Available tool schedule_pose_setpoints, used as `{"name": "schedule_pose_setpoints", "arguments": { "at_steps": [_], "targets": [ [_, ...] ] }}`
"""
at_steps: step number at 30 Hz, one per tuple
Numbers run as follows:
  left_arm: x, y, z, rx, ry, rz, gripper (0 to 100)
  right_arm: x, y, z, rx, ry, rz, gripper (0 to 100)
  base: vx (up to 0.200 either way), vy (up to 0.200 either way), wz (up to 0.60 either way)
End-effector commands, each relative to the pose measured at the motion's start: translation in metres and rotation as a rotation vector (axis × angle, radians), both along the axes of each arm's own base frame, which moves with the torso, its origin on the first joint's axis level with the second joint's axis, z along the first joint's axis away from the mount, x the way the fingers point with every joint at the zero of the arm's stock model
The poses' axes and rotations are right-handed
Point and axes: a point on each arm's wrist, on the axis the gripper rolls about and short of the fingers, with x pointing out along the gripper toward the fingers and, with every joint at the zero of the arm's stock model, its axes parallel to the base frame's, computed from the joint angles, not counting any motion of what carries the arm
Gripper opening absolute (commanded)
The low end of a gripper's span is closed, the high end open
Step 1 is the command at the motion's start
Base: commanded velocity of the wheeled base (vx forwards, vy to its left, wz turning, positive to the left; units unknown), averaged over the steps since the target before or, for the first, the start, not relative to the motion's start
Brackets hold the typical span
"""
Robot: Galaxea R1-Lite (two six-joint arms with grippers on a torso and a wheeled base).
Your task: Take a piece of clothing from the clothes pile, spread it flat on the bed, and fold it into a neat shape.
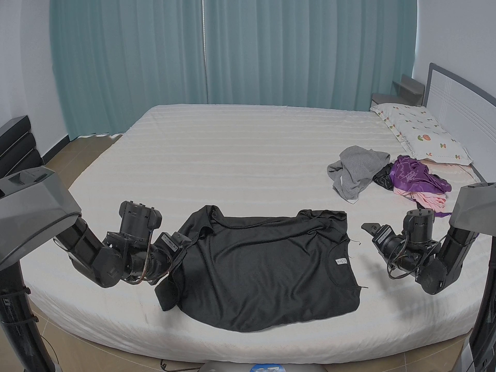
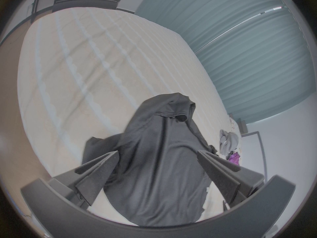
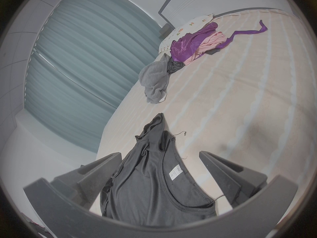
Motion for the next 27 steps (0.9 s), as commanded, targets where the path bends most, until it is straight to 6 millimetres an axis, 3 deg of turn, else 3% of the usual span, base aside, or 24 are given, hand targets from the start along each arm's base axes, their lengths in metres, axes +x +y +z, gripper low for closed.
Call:
{"name": "schedule_pose_setpoints", "arguments": {
  "at_steps": [1, 6, 11, 18, 27],
  "targets": [
    [-0.015, 0.005, -0.012, 0.051, 0.044, -0.028, 100, -0.012, -0.001, -0.005, 0.001, 0.021, 0.001, 100, 0.000, 0.000, 0.00],
    [-0.035, 0.011, -0.023, 0.141, 0.093, -0.113, 100, -0.022, -0.003, -0.010, 0.001, 0.037, 0.010, 100, 0.000, 0.000, 0.00],
    [-0.053, 0.000, -0.034, 0.174, 0.146, -0.174, 100, -0.028, -0.003, -0.014, 0.012, 0.062, 0.033, 100, 0.000, 0.000, 0.00],
    [-0.047, -0.007, -0.048, 0.196, 0.099, -0.165, 100, -0.032, -0.002, -0.016, 0.010, 0.077, 0.039, 100, 0.000, 0.000, 0.00],
    [-0.056, -0.007, -0.064, 0.296, 0.135, -0.169, 100, -0.038, 0.002, -0.018, 0.007, 0.077, 0.058, 100, 0.000, 0.000, 0.00]
  ]
}}
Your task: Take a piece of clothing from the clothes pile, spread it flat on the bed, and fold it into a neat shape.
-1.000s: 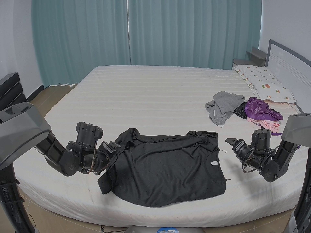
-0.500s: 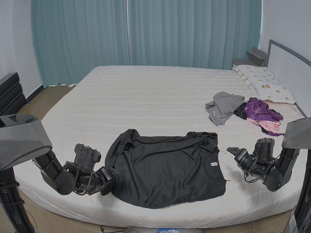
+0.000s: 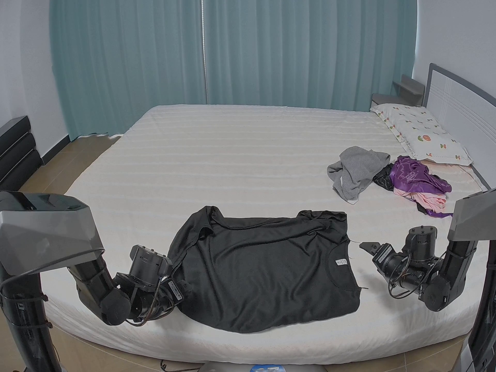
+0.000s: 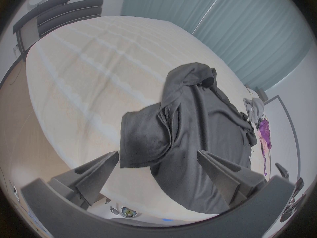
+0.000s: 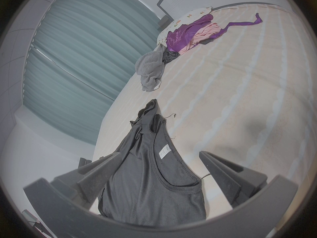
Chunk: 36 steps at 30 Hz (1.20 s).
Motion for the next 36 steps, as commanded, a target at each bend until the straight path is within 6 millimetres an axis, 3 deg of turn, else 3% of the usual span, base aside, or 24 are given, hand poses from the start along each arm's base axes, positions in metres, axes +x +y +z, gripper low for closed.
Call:
{"name": "schedule_pose_setpoints", "arguments": {
  "at_steps": [1, 8, 9, 17, 21, 28, 36],
  "targets": [
    [-0.003, -0.001, -0.010, 0.017, 0.033, -0.006, 100, -0.004, 0.001, -0.004, -0.003, 0.010, 0.007, 100, 0.000, 0.000, 0.00],
    [0.001, -0.001, -0.015, 0.018, 0.032, 0.001, 100, -0.005, 0.002, -0.006, -0.003, -0.001, 0.011, 100, 0.000, 0.000, 0.00],
    [0.001, 0.000, -0.015, 0.017, 0.030, 0.002, 0, -0.005, 0.002, -0.006, -0.003, 0.001, 0.011, 100, 0.000, 0.000, 0.00],
    [0.003, 0.006, -0.008, 0.045, -0.019, 0.057, 0, -0.006, 0.001, -0.006, -0.003, 0.002, 0.009, 100, 0.000, 0.000, 0.00],
    [0.009, 0.022, -0.001, 0.070, -0.050, 0.124, 0, -0.006, 0.001, -0.006, -0.005, 0.002, 0.011, 100, 0.000, 0.000, 0.00],
    [0.010, 0.057, 0.031, 0.087, -0.125, 0.199, 0, -0.007, 0.002, -0.007, -0.019, 0.010, 0.021, 100, 0.000, 0.000, 0.00],
    [0.014, 0.088, 0.033, 0.142, -0.091, 0.257, 0, 0.001, 0.008, -0.019, -0.061, 0.026, 0.059, 100, 0.000, 0.000, 0.00]
  ]
}}
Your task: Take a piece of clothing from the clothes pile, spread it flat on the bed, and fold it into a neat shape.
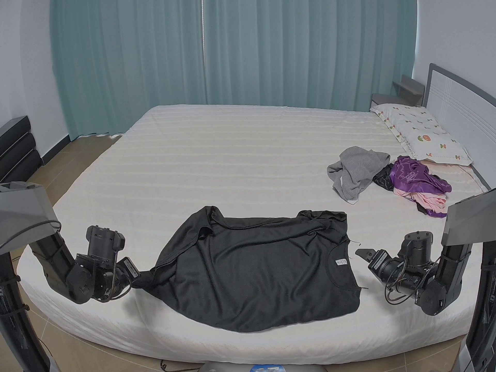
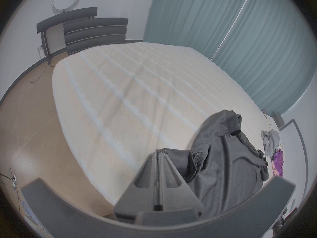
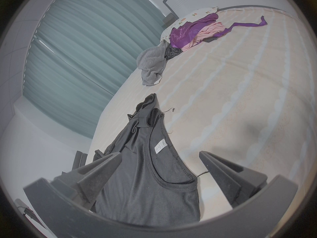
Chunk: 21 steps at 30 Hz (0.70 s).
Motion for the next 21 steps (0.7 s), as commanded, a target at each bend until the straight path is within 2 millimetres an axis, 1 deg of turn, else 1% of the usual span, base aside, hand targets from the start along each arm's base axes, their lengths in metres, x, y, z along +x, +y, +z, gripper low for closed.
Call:
{"name": "schedule_pose_setpoints", "arguments": {
  "at_steps": [1, 2, 4, 7, 9, 15, 18, 21],
  "targets": [
    [0.002, 0.013, 0.008, 0.011, -0.021, 0.033, 0, 0.005, 0.003, -0.008, -0.015, 0.015, 0.014, 100, 0.000, 0.000, 0.00],
    [0.003, 0.021, 0.010, 0.022, -0.026, 0.046, 0, 0.010, 0.005, -0.014, -0.036, 0.033, 0.027, 100, 0.000, 0.000, 0.00],
    [0.002, 0.024, 0.012, 0.029, -0.030, 0.050, 0, 0.015, 0.008, -0.019, -0.053, 0.063, 0.035, 100, 0.000, 0.000, 0.00],
    [-0.002, 0.026, 0.014, 0.043, -0.024, 0.037, 0, 0.023, 0.013, -0.029, -0.082, 0.107, 0.047, 100, 0.000, 0.000, 0.00],
    [-0.006, 0.026, 0.011, 0.060, 0.015, 0.021, 0, 0.027, 0.015, -0.038, -0.103, 0.137, 0.061, 100, 0.000, 0.000, 0.00],
    [-0.010, 0.027, 0.010, 0.071, 0.065, 0.013, 0, 0.021, 0.020, -0.043, -0.123, 0.165, 0.092, 100, 0.000, 0.000, 0.00],
    [-0.013, 0.027, 0.009, 0.083, 0.086, 0.000, 0, 0.015, 0.018, -0.041, -0.137, 0.176, 0.102, 100, 0.000, 0.000, 0.00],
    [-0.014, 0.027, 0.008, 0.086, 0.095, -0.004, 0, 0.004, 0.014, -0.034, -0.146, 0.185, 0.105, 100, 0.000, 0.000, 0.00]
  ]
}}
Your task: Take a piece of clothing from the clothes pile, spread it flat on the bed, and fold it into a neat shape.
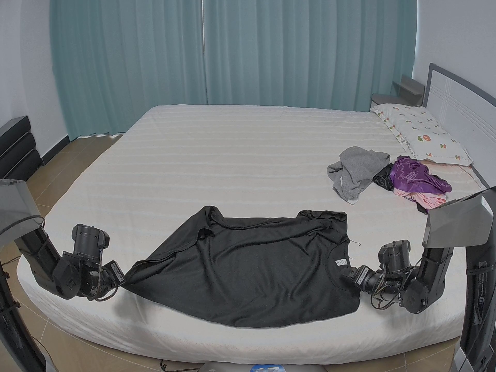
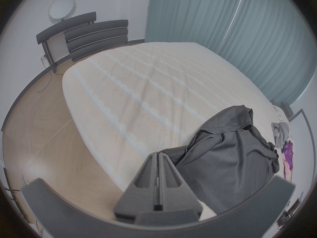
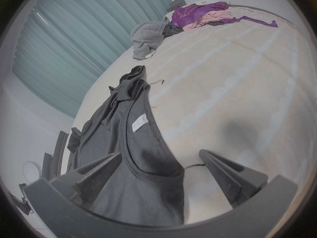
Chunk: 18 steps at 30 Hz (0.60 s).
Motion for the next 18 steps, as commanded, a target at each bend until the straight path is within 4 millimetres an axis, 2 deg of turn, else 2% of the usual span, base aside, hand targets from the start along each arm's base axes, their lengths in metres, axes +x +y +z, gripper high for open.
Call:
{"name": "schedule_pose_setpoints", "arguments": {
  "at_steps": [1, 5, 11, 12, 16, 18],
  "targets": [
    [-0.002, 0.000, 0.000, 0.003, 0.007, -0.003, 0, -0.011, -0.004, 0.006, -0.010, 0.015, 0.005, 100, 0.000, 0.000, 0.00],
    [-0.009, 0.001, -0.004, 0.026, 0.061, -0.034, 0, -0.026, -0.005, 0.004, -0.052, 0.051, 0.048, 100, 0.000, 0.000, 0.00],
    [-0.012, -0.001, -0.007, 0.029, 0.092, -0.047, 0, -0.029, 0.000, -0.001, -0.074, 0.064, 0.096, 100, 0.000, 0.000, 0.00],
    [-0.014, -0.001, -0.009, 0.030, 0.109, -0.052, 0, -0.028, 0.003, -0.004, -0.077, 0.070, 0.106, 0, 0.000, 0.000, 0.00],
    [-0.014, -0.001, -0.011, 0.032, 0.118, -0.053, 0, -0.024, 0.004, -0.003, -0.068, 0.051, 0.108, 0, 0.000, 0.000, 0.00],
    [-0.012, -0.001, -0.009, 0.028, 0.104, -0.053, 0, -0.015, 0.003, 0.003, -0.052, 0.013, 0.091, 0, 0.000, 0.000, 0.00]
  ]
}}
